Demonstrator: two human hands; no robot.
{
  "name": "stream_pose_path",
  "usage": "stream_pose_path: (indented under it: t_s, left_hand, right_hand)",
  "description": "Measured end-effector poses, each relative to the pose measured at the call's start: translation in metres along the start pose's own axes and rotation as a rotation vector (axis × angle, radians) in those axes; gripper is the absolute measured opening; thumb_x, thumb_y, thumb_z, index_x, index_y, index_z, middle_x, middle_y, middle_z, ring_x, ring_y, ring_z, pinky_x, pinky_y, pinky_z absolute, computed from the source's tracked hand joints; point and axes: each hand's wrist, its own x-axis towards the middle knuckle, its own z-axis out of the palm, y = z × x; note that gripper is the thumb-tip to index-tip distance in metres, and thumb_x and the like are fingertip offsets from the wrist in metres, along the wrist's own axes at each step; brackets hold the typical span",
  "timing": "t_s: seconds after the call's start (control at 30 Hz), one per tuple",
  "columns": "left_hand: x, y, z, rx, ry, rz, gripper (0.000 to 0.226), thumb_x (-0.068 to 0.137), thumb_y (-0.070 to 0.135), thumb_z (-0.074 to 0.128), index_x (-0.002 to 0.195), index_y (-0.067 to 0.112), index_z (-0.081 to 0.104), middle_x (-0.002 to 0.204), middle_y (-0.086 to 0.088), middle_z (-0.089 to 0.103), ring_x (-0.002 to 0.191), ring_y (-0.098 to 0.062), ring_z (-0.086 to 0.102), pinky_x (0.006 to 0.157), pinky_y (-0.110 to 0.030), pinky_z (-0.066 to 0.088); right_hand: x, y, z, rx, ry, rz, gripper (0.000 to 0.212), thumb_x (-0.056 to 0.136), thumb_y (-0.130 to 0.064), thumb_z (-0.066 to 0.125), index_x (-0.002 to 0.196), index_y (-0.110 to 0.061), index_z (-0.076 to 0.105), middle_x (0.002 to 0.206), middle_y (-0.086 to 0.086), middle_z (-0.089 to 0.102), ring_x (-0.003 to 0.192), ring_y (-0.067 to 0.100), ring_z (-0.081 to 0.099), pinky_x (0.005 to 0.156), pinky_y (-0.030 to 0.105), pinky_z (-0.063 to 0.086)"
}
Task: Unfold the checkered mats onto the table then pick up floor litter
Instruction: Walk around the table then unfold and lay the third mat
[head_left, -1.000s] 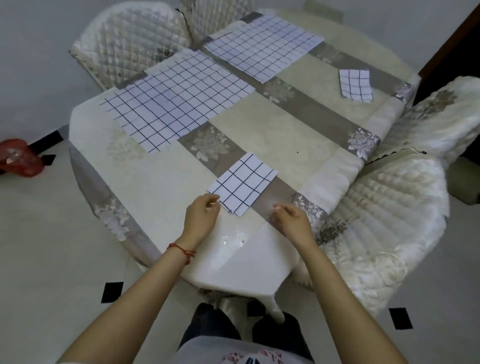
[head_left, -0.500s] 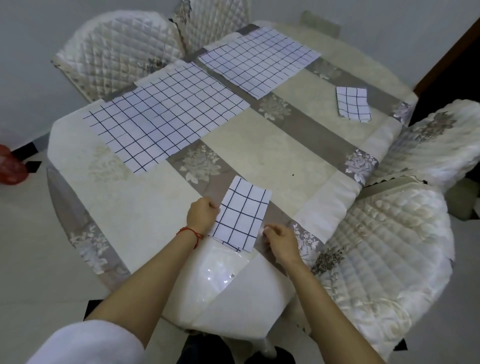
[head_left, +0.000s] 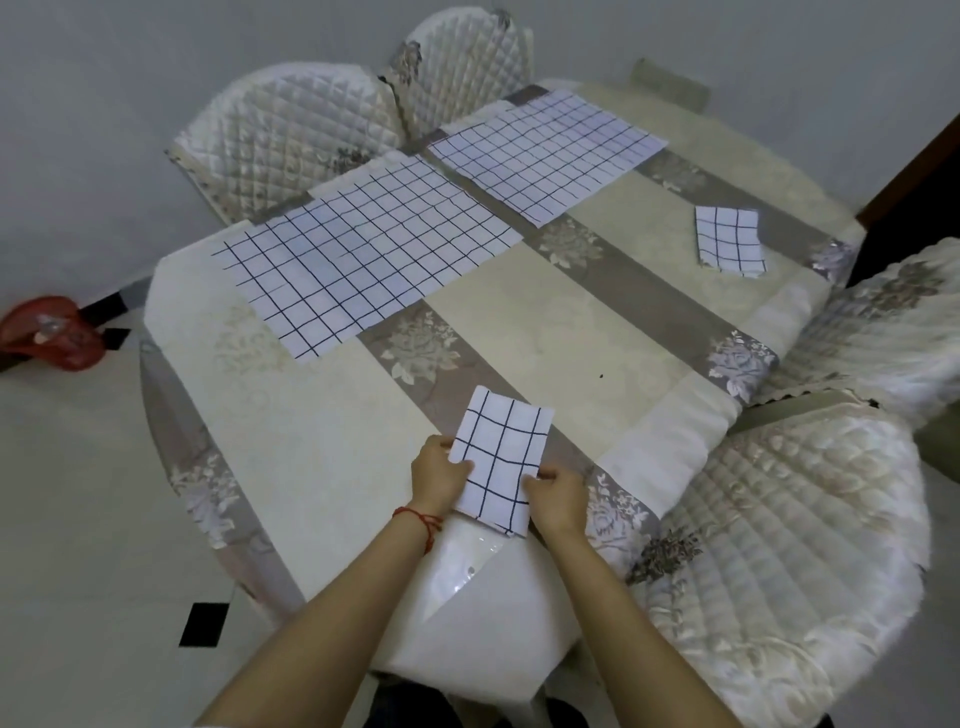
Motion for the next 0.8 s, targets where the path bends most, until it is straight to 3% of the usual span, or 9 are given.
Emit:
stream_pose_path:
  t_s: [0.07,0.13,0.2,0.27,0.33,0.43,0.53,0.63,0.8]
  left_hand:
    - [-0.003,-0.004,0.001,-0.054,0.002,-0.022,0.033,0.079,0.005,0.061,0.111,0.001,0.058,0.116,-0.016,0.064,0.108,-0.031,0.058,0.085,-0.028,0.042]
    - [-0.006,-0.006,0.001,-0.100,0.010,-0.020,0.027,0.078,0.006,0.061,0.105,0.002,0.062,0.111,-0.016,0.067,0.105,-0.030,0.061,0.082,-0.027,0.043]
    - [-0.011,-0.005,-0.001,-0.123,0.031,-0.019,0.029,0.079,0.007,0.060,0.108,0.004,0.060,0.112,-0.014,0.066,0.105,-0.028,0.060,0.082,-0.025,0.041]
    - [-0.015,0.000,-0.003,-0.098,0.055,0.003,0.038,0.081,0.010,0.059,0.119,0.007,0.052,0.121,-0.013,0.060,0.112,-0.026,0.055,0.088,-0.027,0.040]
    - [-0.017,0.008,-0.006,-0.051,0.066,0.106,0.050,0.083,0.011,0.059,0.130,0.008,0.043,0.134,-0.013,0.050,0.123,-0.027,0.047,0.100,-0.031,0.037]
    - [-0.019,0.032,-0.015,-0.027,0.072,0.307,0.057,0.082,0.009,0.060,0.135,0.011,0.039,0.143,-0.010,0.039,0.132,-0.025,0.037,0.108,-0.032,0.030]
    - [-0.021,0.062,-0.030,-0.077,0.083,0.453,0.062,0.081,0.009,0.062,0.137,0.015,0.036,0.145,-0.002,0.035,0.135,-0.015,0.032,0.106,-0.023,0.024]
    - [-0.024,0.085,-0.044,-0.160,-0.061,0.507,0.070,0.077,0.014,0.070,0.138,0.021,0.035,0.136,0.011,0.037,0.128,-0.002,0.031,0.103,-0.020,0.023]
    - [-0.033,0.113,-0.051,-0.131,-0.360,0.529,0.063,0.074,0.017,0.073,0.129,0.019,0.044,0.127,0.004,0.053,0.121,-0.006,0.045,0.098,-0.022,0.032]
  right_hand:
    - [-0.002,0.001,-0.003,0.014,0.003,-0.009,0.025,0.082,-0.007,0.055,0.058,-0.012,0.059,0.059,0.005,0.056,0.062,0.019,0.048,0.052,0.026,0.032]
    - [-0.004,0.000,-0.011,0.032,0.011,-0.040,0.036,0.083,-0.008,0.056,0.049,-0.017,0.047,0.052,-0.001,0.046,0.058,0.017,0.043,0.051,0.026,0.031]
    - [-0.008,-0.006,-0.021,0.037,0.030,-0.114,0.026,0.085,-0.011,0.057,0.059,-0.015,0.054,0.057,-0.003,0.050,0.065,0.018,0.048,0.056,0.027,0.035]
    - [-0.013,-0.017,-0.034,-0.006,0.049,-0.233,0.010,0.086,-0.014,0.056,0.082,-0.010,0.065,0.072,0.000,0.060,0.075,0.017,0.053,0.064,0.024,0.036]
    - [-0.017,-0.030,-0.047,-0.086,0.037,-0.370,0.016,0.088,-0.016,0.056,0.097,-0.008,0.066,0.085,0.004,0.065,0.080,0.015,0.056,0.068,0.021,0.037]
    - [-0.023,-0.054,-0.069,-0.252,-0.036,-0.544,0.015,0.089,-0.019,0.054,0.096,-0.011,0.066,0.085,0.004,0.070,0.080,0.021,0.061,0.072,0.030,0.046]
    - [-0.032,-0.074,-0.092,-0.377,-0.098,-0.656,0.013,0.088,-0.022,0.057,0.094,-0.017,0.067,0.088,0.000,0.073,0.085,0.021,0.063,0.079,0.037,0.049]
    - [-0.044,-0.089,-0.113,-0.397,-0.158,-0.727,0.010,0.086,-0.017,0.059,0.089,-0.018,0.068,0.080,-0.002,0.072,0.083,0.018,0.065,0.079,0.037,0.050]
    - [-0.063,-0.110,-0.138,-0.346,-0.227,-0.812,0.010,0.082,-0.012,0.063,0.080,-0.019,0.071,0.080,0.000,0.073,0.078,0.009,0.064,0.076,0.027,0.050]
